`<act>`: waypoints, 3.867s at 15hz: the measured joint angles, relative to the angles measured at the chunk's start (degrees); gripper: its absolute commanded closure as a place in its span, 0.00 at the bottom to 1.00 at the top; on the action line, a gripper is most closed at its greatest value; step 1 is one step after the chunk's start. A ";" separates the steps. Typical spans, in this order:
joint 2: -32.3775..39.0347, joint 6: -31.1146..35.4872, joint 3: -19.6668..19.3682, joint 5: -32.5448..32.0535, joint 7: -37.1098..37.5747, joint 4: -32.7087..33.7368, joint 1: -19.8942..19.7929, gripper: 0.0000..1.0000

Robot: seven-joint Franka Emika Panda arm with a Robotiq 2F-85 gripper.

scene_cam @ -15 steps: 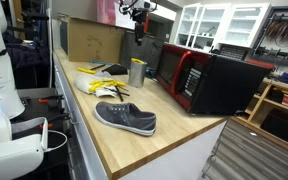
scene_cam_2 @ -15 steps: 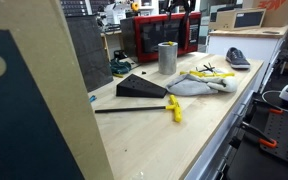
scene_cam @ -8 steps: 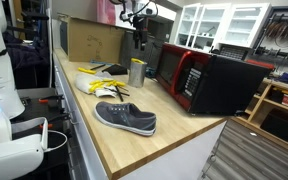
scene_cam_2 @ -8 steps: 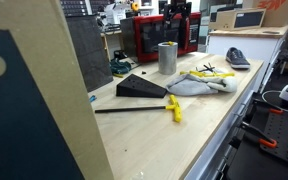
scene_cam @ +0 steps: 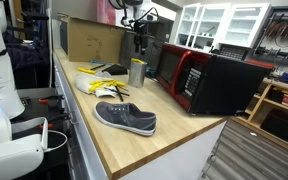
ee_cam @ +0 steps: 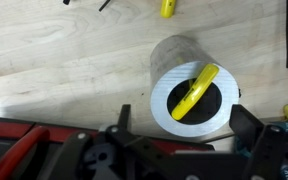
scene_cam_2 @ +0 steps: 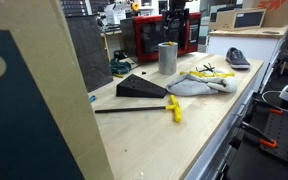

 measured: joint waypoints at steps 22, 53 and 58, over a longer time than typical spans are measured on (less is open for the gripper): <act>8.22 -4.32 -2.13 10.92 19.99 6.44 -0.06 0.28; 3.81 -9.43 0.85 3.74 -8.90 15.89 2.24 0.96; 2.05 -9.35 2.77 5.53 -23.93 15.96 2.31 0.96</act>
